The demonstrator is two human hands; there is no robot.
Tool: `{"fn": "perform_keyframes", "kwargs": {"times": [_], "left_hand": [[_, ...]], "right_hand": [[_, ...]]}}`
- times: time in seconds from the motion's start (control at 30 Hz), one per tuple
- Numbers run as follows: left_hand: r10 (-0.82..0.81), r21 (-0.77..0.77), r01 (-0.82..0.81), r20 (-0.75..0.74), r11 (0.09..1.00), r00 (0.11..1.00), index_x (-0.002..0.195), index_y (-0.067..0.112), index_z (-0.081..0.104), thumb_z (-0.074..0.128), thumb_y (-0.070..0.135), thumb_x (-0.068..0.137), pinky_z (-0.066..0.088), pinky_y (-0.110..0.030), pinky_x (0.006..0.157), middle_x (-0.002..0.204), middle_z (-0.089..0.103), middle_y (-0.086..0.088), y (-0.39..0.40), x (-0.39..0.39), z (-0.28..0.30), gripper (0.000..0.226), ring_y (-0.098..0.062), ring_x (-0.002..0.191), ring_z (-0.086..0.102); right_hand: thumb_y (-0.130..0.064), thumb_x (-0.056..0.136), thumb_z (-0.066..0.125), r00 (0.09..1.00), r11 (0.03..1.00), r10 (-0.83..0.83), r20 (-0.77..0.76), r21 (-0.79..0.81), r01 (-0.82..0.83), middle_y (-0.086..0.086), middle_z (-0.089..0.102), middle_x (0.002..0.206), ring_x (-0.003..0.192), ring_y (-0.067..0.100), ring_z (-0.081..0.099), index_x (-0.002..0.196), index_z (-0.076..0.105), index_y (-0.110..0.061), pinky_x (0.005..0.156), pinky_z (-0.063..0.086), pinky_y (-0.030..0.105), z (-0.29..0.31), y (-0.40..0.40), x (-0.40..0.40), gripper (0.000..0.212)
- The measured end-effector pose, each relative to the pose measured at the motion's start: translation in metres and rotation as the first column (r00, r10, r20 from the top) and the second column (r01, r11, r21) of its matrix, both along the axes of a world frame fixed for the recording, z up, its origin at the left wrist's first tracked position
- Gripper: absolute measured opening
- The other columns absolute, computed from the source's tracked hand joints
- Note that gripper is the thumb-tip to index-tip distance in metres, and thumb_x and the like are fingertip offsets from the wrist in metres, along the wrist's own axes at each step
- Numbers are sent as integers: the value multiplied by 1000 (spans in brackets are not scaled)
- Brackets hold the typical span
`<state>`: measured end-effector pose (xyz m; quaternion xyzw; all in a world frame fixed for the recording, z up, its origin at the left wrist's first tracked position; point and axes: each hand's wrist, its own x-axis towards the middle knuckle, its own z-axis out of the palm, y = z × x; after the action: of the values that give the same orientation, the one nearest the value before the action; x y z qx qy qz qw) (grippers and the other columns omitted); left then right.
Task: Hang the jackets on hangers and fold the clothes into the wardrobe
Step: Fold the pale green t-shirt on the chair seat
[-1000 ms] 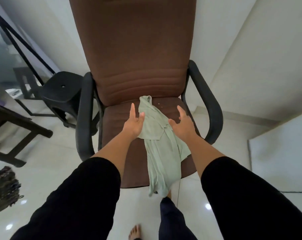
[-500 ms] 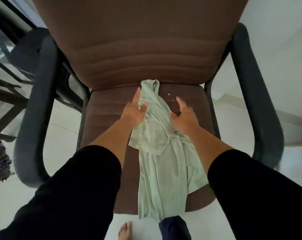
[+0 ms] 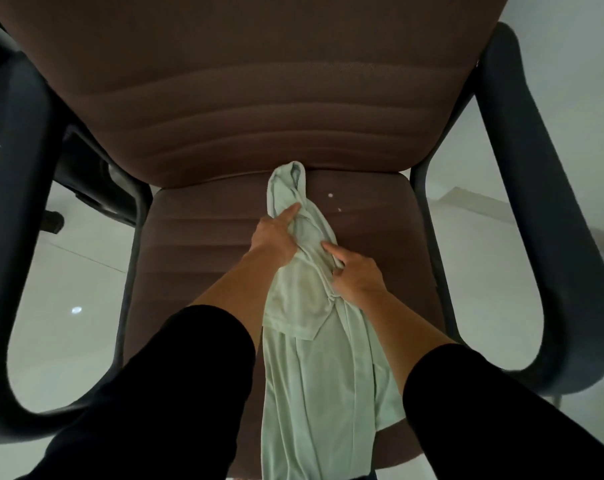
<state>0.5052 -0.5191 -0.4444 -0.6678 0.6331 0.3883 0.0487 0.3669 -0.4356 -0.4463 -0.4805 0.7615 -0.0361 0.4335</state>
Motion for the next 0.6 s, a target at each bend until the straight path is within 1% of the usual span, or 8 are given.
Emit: {"fn": "perform_keyframes", "kwargs": {"times": [0.13, 0.2, 0.27, 0.33, 0.4, 0.43, 0.5, 0.6], "left_hand": [[-47, -67, 47, 5, 997, 999, 137, 43, 38, 42, 8, 91, 44, -30, 97, 137, 40, -10, -1, 14, 17, 58, -28, 121, 46], [-35, -113, 35, 7, 993, 999, 133, 42, 42, 39, 9, 93, 44, -32, 96, 131, 40, -10, 0, 22, 35, 52, -29, 117, 47], [-25, -191, 34, 51, 981, 998, 131, 43, 45, 38, 9, 93, 43, -39, 99, 125, 41, -11, 0, 29, 60, 51, -31, 111, 49], [-10, -275, 15, 22, 961, 1000, 128, 40, 50, 37, 7, 94, 46, -38, 92, 123, 41, -13, 0, 39, 90, 48, -29, 98, 52], [-21, -299, -3, -76, 954, 997, 123, 32, 56, 34, 5, 95, 46, -30, 73, 122, 42, -15, 1, 48, 122, 45, -23, 74, 52], [-38, -308, 4, -102, 951, 994, 121, 30, 58, 33, 3, 95, 43, -28, 68, 121, 43, -16, 3, 54, 141, 45, -22, 69, 51], [-71, -346, 22, -129, 938, 989, 115, 26, 62, 33, 1, 94, 42, -25, 69, 122, 45, -16, 10, 63, 181, 44, -25, 76, 53], [-121, -429, 44, -153, 902, 981, 112, 23, 64, 35, -1, 93, 43, -26, 75, 123, 43, -15, 29, 75, 245, 42, -26, 81, 51]], "right_hand": [[-7, 85, 41, 999, 997, -37, -2, -65, 37, 8, 59, 125, 114, 28, 52, 136, 44, -35, 98, 43, 32, 22, 1, 9, 58], [-6, 86, 41, 993, 986, -111, 46, -118, 115, 9, 60, 123, 111, 27, 55, 130, 51, -28, 96, 45, 31, 42, 1, 13, 51], [-3, 87, 40, 981, 967, -169, 94, -178, 183, 8, 61, 122, 107, 26, 57, 125, 56, -25, 89, 46, 28, 67, 2, 14, 46], [-1, 87, 39, 976, 948, -186, 115, -240, 209, 9, 61, 121, 101, 26, 58, 122, 58, -23, 80, 45, 25, 94, 6, 17, 46], [0, 88, 38, 972, 930, -201, 122, -288, 228, 9, 61, 121, 93, 24, 58, 121, 59, -21, 70, 43, 23, 122, 13, 20, 45], [0, 89, 38, 968, 918, -216, 127, -311, 245, 8, 61, 121, 92, 23, 58, 120, 60, -21, 68, 41, 20, 136, 18, 23, 44], [0, 90, 38, 963, 889, -241, 124, -370, 270, 8, 61, 120, 94, 23, 59, 119, 61, -20, 68, 41, 20, 169, 27, 29, 43], [-1, 90, 35, 953, 848, -272, 135, -435, 303, 8, 61, 114, 72, 17, 56, 117, 61, -22, 60, 42, 23, 225, 45, 37, 43]]}}
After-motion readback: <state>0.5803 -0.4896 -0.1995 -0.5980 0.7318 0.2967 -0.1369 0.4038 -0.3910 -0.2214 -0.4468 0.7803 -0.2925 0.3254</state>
